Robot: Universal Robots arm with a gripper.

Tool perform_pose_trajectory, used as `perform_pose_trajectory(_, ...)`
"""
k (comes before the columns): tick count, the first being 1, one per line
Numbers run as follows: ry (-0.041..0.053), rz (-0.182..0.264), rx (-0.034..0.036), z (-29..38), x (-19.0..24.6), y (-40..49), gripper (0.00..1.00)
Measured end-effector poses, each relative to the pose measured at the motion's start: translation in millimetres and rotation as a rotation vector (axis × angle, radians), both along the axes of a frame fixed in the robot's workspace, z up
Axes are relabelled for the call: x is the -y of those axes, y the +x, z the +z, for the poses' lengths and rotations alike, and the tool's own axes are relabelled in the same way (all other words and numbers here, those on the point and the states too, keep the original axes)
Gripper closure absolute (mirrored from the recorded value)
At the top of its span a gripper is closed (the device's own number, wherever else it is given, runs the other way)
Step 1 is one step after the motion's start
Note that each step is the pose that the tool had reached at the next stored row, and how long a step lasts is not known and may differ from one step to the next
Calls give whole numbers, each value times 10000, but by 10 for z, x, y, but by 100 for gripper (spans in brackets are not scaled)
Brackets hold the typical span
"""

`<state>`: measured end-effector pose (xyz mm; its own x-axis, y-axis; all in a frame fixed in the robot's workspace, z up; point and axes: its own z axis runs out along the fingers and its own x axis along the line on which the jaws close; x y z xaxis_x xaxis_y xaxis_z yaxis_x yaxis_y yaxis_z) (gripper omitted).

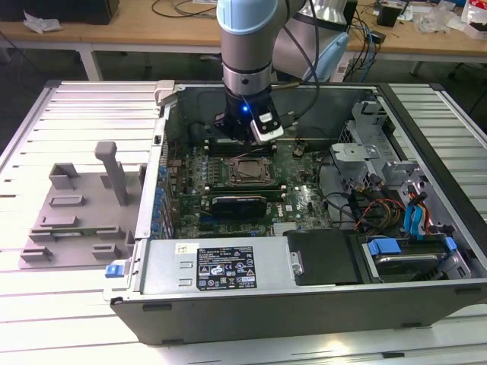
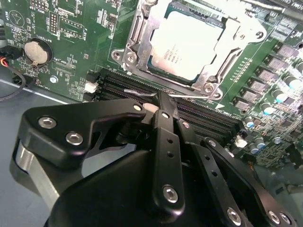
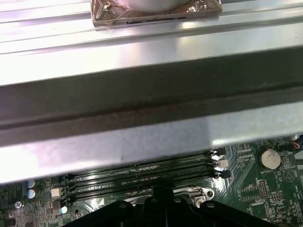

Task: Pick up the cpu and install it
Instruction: 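Install the first cpu locking lever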

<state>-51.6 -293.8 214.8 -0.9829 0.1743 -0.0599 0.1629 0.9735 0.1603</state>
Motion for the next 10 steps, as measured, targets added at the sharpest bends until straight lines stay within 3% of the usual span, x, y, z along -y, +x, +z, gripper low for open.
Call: perform_pose_trajectory(10,-1,-300,0,-41,-27,42,89)
